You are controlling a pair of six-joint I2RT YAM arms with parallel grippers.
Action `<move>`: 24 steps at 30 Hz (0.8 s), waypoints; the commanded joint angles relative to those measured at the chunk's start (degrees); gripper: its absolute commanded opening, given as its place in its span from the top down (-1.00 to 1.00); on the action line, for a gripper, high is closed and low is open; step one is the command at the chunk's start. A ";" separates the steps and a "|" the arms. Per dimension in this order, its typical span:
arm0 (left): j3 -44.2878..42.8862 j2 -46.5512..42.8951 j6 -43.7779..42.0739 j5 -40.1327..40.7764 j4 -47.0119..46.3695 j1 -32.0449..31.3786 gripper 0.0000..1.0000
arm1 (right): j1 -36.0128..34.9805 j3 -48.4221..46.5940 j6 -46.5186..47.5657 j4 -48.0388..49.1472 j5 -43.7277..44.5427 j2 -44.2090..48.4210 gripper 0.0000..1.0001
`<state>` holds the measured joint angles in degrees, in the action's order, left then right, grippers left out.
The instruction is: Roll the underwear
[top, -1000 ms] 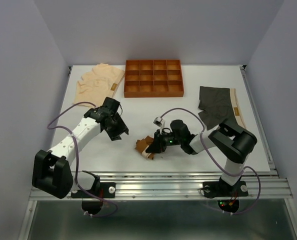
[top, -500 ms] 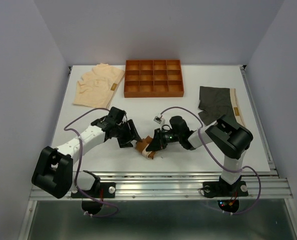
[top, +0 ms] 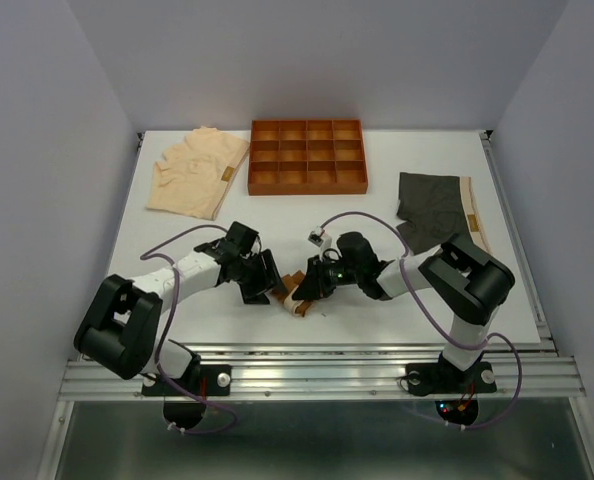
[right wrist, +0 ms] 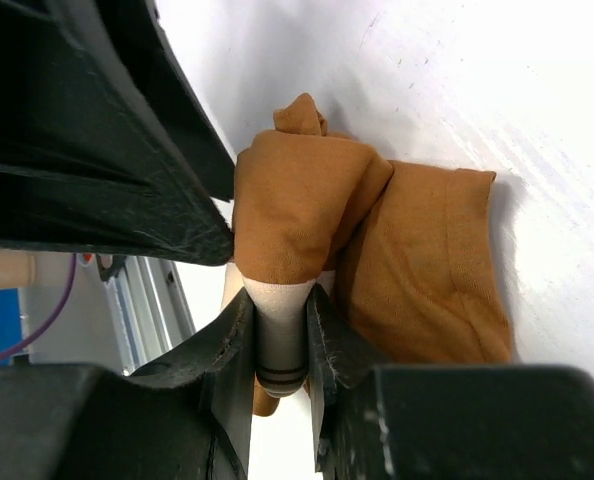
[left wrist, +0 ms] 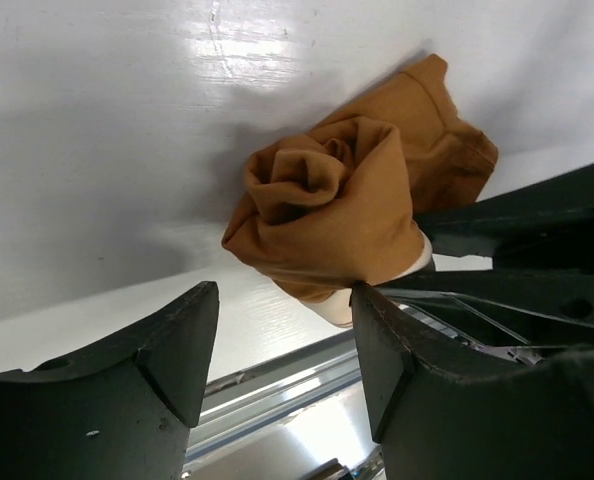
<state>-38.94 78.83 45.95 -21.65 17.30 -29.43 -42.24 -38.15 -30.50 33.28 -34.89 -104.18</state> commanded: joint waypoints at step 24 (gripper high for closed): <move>4.31 1.06 6.95 5.12 -12.38 -0.54 0.29 | -0.30 3.43 15.91 -17.28 13.72 -5.51 0.67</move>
<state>-35.53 80.51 51.66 -20.43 8.64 -29.67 -42.46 -38.92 -23.05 32.16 -33.67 -103.90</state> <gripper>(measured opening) 0.475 0.266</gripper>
